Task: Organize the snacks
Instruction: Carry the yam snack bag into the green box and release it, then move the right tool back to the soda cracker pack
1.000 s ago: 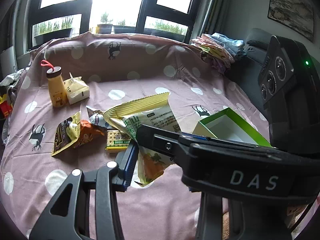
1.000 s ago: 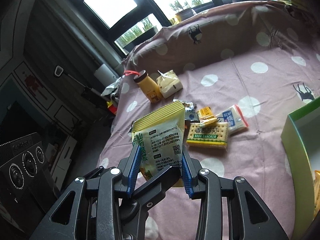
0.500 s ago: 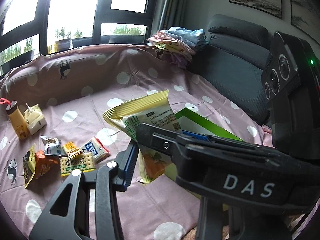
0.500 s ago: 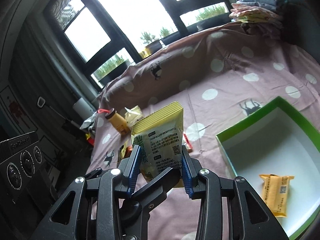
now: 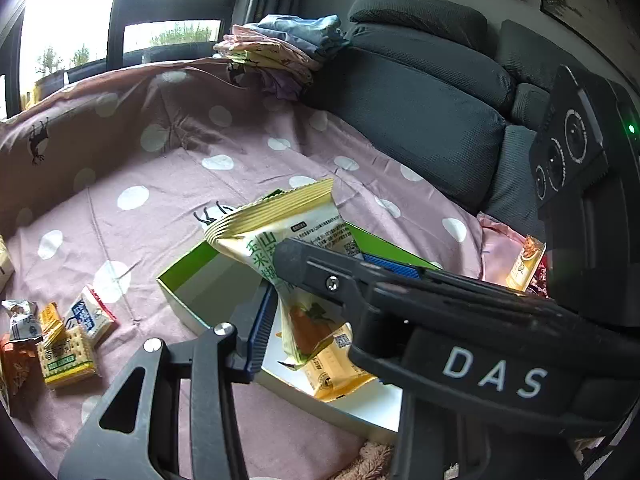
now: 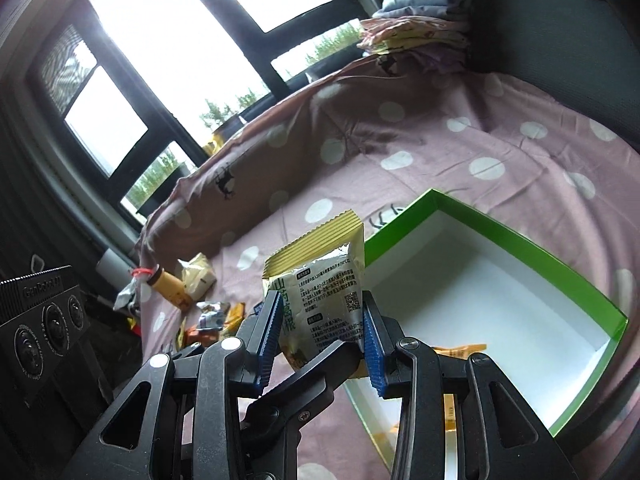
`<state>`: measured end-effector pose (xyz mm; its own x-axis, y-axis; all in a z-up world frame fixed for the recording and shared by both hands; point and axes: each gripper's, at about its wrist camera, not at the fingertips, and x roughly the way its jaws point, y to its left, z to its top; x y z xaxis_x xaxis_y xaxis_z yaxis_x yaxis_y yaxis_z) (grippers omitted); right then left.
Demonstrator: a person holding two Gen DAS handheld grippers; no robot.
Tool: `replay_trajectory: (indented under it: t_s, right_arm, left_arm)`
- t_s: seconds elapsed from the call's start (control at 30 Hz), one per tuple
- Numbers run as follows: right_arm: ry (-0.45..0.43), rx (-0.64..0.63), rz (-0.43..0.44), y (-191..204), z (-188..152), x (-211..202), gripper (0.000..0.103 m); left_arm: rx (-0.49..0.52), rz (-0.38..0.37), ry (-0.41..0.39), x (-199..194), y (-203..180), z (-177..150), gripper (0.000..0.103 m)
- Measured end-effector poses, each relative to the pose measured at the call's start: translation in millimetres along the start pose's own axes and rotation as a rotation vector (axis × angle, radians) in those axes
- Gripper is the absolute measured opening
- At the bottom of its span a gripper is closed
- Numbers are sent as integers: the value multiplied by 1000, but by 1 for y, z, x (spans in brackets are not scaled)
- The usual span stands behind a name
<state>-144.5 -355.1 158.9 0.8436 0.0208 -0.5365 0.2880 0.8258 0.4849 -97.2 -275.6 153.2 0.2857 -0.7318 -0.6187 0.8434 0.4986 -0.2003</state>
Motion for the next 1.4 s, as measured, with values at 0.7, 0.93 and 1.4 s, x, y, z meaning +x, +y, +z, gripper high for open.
replay_trajectory:
  t_s: [0.7,0.93,1.4]
  right_arm:
    - [122,107,-211,-59,-1,28,41]
    - [138,119,-296,-63,-1,32,41]
    - [55,16,-252,-11,2,30,79]
  left_arm:
    - [-102,-183,209,75,3,-10,40]
    - [-164,-175,205,71,15,-16,50]
    - [-358,44,4,-26,97,-36,93]
